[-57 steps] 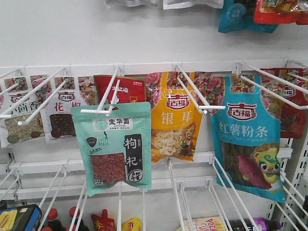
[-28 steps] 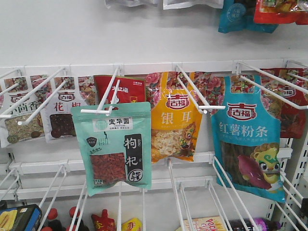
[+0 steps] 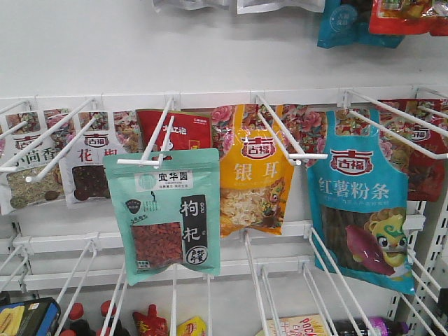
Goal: Pick snacks and fruit into basket
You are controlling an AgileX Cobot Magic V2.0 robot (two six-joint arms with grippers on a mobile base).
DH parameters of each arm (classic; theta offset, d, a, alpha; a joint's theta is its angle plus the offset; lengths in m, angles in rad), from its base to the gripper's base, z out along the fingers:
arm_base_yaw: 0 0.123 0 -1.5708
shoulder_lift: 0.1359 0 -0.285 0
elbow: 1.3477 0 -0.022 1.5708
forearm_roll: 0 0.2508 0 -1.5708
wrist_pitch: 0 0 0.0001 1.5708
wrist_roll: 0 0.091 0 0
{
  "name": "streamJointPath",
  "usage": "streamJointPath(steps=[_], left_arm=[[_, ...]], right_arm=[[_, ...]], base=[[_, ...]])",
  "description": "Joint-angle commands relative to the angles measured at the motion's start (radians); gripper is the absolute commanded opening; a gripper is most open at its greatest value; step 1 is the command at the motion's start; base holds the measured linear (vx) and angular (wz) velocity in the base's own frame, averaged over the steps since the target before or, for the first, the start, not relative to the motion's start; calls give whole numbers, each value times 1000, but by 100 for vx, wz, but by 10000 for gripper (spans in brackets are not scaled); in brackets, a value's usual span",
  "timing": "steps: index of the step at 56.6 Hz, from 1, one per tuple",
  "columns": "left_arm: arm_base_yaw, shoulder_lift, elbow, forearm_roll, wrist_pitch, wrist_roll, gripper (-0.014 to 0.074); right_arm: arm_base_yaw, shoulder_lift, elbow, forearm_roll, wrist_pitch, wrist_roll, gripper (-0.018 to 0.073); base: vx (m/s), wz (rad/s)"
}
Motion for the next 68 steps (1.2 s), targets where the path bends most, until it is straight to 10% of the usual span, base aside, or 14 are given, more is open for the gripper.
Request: streamJointPath(steps=[1, 68], left_arm=[[-5, 13, -67, -11, 26, 11, 652], [-5, 204, -169, -145, 0, 297, 554]], right_arm=[[-5, 5, -37, -15, -81, -9, 592], [-5, 26, -37, -15, -73, -10, 592]], base=[[0, 0], [0, 0]])
